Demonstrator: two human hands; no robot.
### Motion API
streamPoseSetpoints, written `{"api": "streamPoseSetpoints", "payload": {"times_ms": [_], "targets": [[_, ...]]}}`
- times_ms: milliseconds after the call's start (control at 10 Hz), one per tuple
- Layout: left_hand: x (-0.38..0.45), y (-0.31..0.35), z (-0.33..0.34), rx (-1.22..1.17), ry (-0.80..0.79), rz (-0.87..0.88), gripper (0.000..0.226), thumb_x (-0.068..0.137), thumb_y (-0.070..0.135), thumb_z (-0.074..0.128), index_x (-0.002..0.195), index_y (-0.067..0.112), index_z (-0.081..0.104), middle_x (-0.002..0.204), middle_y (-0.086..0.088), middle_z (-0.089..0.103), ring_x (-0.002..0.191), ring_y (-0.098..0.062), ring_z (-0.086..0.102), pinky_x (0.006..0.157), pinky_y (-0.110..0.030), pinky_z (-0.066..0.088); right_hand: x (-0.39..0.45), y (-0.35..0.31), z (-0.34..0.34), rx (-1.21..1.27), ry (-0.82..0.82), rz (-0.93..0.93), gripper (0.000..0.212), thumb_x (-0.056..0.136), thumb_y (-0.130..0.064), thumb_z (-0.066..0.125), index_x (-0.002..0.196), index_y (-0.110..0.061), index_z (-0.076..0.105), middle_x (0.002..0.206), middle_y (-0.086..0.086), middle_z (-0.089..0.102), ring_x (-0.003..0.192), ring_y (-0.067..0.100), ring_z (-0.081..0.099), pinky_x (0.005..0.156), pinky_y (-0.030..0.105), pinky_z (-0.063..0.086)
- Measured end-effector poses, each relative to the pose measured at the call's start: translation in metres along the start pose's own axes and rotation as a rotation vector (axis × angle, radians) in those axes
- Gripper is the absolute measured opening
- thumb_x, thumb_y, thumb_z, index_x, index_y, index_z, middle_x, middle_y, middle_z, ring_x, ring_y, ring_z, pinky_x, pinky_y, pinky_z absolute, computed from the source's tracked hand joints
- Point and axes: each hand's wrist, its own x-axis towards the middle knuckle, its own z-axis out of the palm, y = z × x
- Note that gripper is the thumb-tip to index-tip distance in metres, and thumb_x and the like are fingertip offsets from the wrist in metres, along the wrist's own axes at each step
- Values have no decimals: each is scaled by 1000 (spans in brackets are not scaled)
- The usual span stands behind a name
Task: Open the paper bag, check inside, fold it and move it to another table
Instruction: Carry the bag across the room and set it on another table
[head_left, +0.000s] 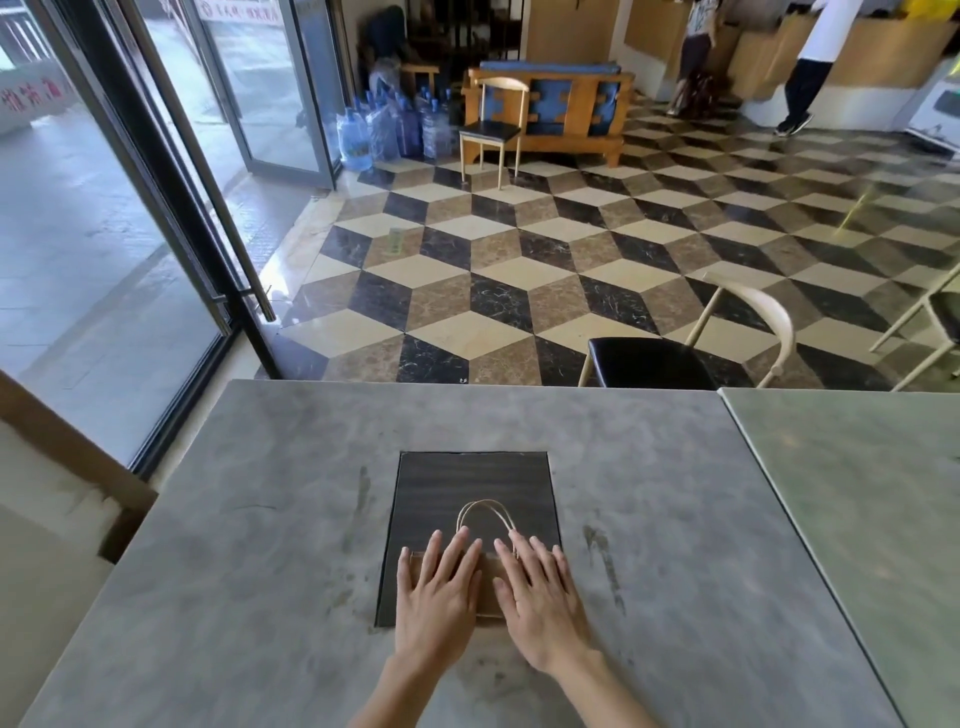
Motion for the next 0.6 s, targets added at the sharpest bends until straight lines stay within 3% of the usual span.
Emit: {"api": "streamPoseSetpoints", "payload": {"times_ms": [100, 200, 300, 400, 500, 600], "targets": [[-1, 1, -13, -3, -34, 26, 43, 100, 35, 43, 141, 34, 55, 151, 9, 48, 140, -21, 44, 110, -53, 33, -1, -1, -11, 10, -53, 28, 58, 99, -46, 34, 153, -26, 29, 162, -4, 23, 149, 18, 21, 122, 43, 3], [-4, -8, -21, 23, -28, 40, 49, 106, 36, 28, 155, 31, 30, 164, 11, 20, 152, -15, 13, 121, -43, 10, -3, -4, -26, -10, -53, 81, 62, 98, -45, 37, 154, -23, 22, 163, -5, 16, 150, 14, 14, 122, 44, 9], [-13, -9, -35, -7, 76, 66, 40, 104, 29, 39, 139, 22, 54, 155, 6, 43, 147, -18, 30, 118, -40, 21, -8, -9, -44, -37, 14, 66, 48, 93, -42, 44, 137, -22, 47, 146, -4, 44, 136, 19, 38, 116, 42, 22], [-25, -5, -49, -57, 221, 88, 23, 98, 25, 51, 107, 18, 71, 121, 2, 69, 121, -23, 57, 100, -36, 42, -16, -13, -58, -74, 61, 67, 29, 92, -35, 41, 110, -25, 62, 119, -7, 60, 117, 17, 51, 103, 34, 35], [-39, 0, -62, -69, 314, 83, 13, 92, 21, 60, 83, 18, 68, 90, 3, 69, 94, -24, 63, 79, -35, 48, -28, -18, -72, -51, 99, 72, 25, 94, -33, 41, 99, -22, 63, 108, -6, 66, 109, 18, 57, 91, 34, 42], [-59, 6, -67, -99, 423, 138, 15, 89, 20, 62, 74, 18, 61, 80, 5, 63, 80, -23, 60, 70, -35, 49, -49, -23, -78, -35, 208, 55, 25, 95, -34, 43, 89, -21, 64, 97, -6, 69, 100, 18, 61, 84, 35, 46]]}}
